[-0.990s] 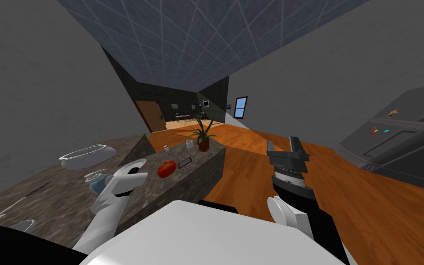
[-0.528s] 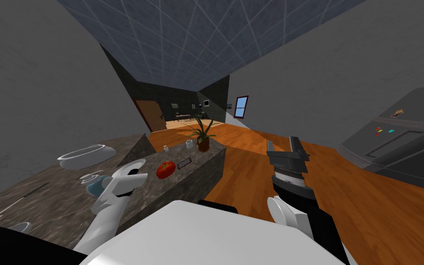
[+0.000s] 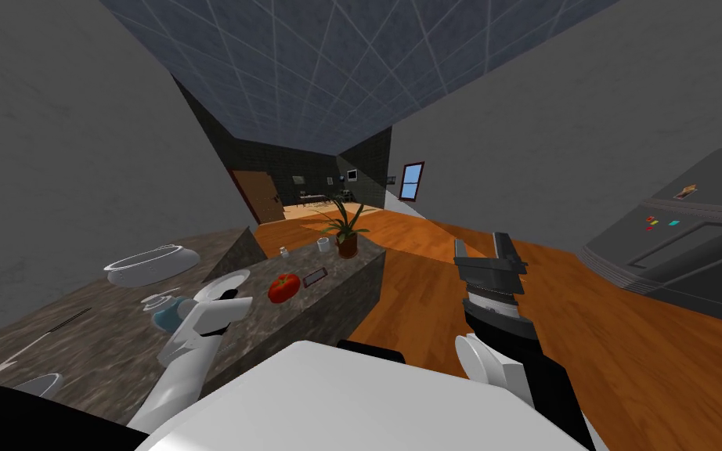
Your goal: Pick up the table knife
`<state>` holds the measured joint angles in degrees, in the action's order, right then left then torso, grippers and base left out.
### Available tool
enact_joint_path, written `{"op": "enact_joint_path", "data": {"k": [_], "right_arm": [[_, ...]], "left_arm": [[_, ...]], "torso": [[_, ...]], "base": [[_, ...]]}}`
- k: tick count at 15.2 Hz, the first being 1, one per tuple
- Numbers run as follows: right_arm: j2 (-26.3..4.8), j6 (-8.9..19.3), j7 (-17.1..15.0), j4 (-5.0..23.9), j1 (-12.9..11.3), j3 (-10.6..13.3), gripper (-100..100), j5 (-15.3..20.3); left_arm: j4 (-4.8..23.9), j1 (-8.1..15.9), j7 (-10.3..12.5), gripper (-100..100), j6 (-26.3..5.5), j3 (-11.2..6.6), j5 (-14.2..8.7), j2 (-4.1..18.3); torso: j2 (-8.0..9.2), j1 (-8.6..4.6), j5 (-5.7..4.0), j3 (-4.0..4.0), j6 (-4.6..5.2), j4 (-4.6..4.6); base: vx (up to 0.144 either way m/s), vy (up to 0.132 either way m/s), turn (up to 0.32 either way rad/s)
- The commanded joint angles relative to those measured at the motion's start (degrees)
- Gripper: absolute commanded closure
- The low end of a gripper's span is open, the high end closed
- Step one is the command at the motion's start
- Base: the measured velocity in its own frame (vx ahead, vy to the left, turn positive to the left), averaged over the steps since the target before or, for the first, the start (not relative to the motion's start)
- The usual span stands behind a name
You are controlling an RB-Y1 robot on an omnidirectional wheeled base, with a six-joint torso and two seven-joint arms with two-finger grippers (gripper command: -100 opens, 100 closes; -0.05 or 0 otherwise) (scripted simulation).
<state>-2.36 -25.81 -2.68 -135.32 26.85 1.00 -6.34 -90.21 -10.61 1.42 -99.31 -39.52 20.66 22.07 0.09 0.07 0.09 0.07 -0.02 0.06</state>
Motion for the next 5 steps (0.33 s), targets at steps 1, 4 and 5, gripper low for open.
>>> {"op": "enact_joint_path", "data": {"k": [1, 4, 5], "right_arm": [[0.0, 0.0, 0.0, 0.0, 0.0, 0.0, 0, 0.0], [0.0, 0.0, 0.0, 0.0, 0.0, 0.0, 0, 0.0], [0.0, 0.0, 0.0, 0.0, 0.0, 0.0, 0, 0.0]], "left_arm": [[0.0, 0.0, 0.0, 100, 0.0, 0.00, 0.0, 0.0], [-2.6, 0.0, -0.9, 100, -2.7, -0.47, -0.1, 0.4], [-1.8, 0.0, -0.6, 100, -1.6, -0.34, -0.1, 0.3]], "torso": [[0.00, 0.00, 0.00, 0.00, 0.00, 0.00], [0.02, 0.04, 0.01, 0.02, -0.02, 0.01], [0.01, 0.03, 0.02, 0.01, -0.02, 0.01]], "base": [[0.000, 0.000, 0.000], [0.008, -0.004, -0.023], [0.007, -0.005, -0.010]]}}
